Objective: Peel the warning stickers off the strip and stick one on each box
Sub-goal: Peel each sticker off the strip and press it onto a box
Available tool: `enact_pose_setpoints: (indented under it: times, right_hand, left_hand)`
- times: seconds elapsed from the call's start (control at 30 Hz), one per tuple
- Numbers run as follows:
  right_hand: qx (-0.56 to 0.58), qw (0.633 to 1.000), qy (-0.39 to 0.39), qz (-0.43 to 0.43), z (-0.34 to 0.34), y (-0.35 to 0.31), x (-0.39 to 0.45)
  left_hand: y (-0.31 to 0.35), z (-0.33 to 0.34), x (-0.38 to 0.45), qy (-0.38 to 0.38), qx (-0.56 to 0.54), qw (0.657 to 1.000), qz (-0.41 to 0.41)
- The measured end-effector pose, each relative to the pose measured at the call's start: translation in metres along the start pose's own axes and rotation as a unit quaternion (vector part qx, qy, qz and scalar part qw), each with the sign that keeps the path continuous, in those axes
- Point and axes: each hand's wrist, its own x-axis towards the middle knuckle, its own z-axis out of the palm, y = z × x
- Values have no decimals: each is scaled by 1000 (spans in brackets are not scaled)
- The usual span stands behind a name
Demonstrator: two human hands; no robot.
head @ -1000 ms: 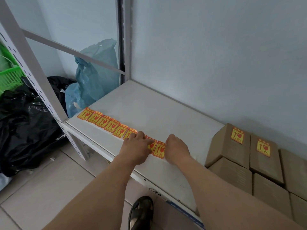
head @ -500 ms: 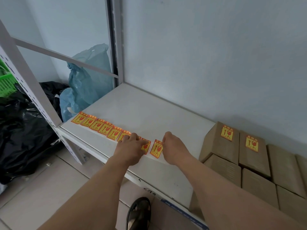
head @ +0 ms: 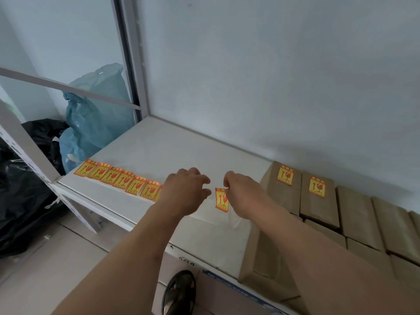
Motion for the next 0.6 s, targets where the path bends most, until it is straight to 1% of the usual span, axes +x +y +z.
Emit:
enact_pose_setpoints:
  times: [0.13, 0.27, 0.37, 0.5, 0.6]
  right_hand:
    - [-20, 999, 31, -11, -26, 25, -17]
    - [-18, 998, 61, 2, -52, 63, -42]
    - [-9, 996, 83, 31, -69, 98, -62]
    - [32, 992, 107, 57, -87, 145, -92]
    - [54, 987, 123, 88, -96, 181, -111]
  left_hand:
    - [33, -9, 7, 36, 11, 998, 50]
    - [73, -11, 14, 65, 11, 993, 102]
    - [106, -10, 19, 68, -3, 989, 132]
    - [155, -3, 26, 81, -15, 980, 182]
    - [195, 4, 29, 71, -25, 973, 217]
